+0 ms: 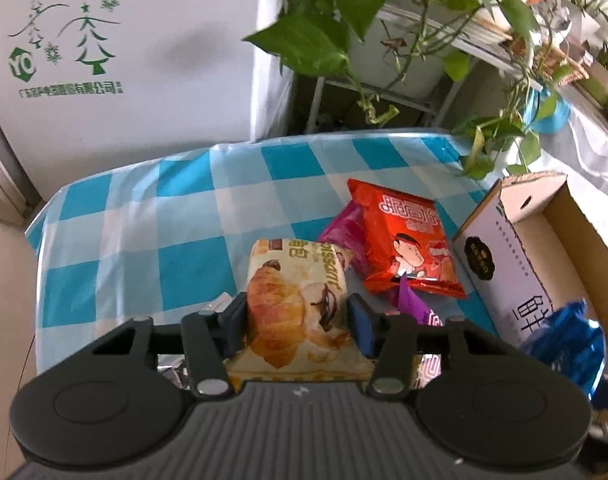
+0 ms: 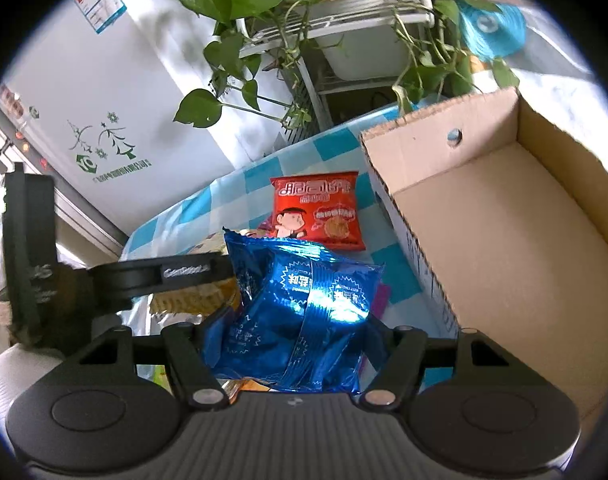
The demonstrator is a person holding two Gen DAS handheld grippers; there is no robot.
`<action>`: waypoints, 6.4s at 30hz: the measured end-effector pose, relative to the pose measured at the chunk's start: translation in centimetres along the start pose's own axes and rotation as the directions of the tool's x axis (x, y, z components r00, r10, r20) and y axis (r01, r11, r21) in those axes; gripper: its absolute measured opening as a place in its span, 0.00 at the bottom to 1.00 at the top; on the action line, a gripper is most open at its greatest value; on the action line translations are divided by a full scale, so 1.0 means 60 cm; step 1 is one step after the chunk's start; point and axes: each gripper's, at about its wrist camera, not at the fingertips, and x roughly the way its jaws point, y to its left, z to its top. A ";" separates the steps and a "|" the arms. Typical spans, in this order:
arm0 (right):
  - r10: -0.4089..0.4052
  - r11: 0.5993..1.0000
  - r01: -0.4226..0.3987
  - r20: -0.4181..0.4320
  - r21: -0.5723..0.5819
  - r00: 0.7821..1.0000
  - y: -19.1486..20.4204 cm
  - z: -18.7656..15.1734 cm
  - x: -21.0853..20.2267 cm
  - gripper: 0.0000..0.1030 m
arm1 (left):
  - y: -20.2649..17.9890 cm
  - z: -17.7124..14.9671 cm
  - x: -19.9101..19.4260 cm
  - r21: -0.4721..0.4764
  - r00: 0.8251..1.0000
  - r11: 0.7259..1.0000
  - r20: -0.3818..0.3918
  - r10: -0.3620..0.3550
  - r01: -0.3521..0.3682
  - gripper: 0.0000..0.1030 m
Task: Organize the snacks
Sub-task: 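Lift the croissant pack with the left tool while the right tool carries the blue bag to the box, then open the left tool over the box while the right tool releases the blue bag inside, then move both tools back from the box to the snacks on the table, then grasp the green cracker pack with the left tool while the right tool grasps the white Ameria pack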
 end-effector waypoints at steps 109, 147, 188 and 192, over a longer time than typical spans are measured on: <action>-0.167 0.898 0.031 0.275 0.439 0.947 -0.249 0.010 -0.161 0.86 | -0.269 -0.050 -0.139 0.193 0.960 0.959 0.145 -0.239 0.209 0.83; 0.112 0.991 -0.098 0.144 -0.094 0.983 -0.069 0.013 -0.084 0.88 | 0.010 -0.075 -0.129 0.349 0.995 0.934 0.038 -0.093 0.074 0.84; -0.046 0.703 -0.065 -0.137 -0.709 0.989 0.148 -0.223 0.032 0.75 | 0.059 -0.127 -0.041 0.212 0.986 0.976 -0.169 -0.004 0.041 0.84; -0.073 0.693 -0.034 -0.117 -0.720 0.990 0.151 -0.225 0.038 0.67 | 0.055 -0.129 -0.038 0.225 0.987 0.974 -0.159 0.009 0.027 0.85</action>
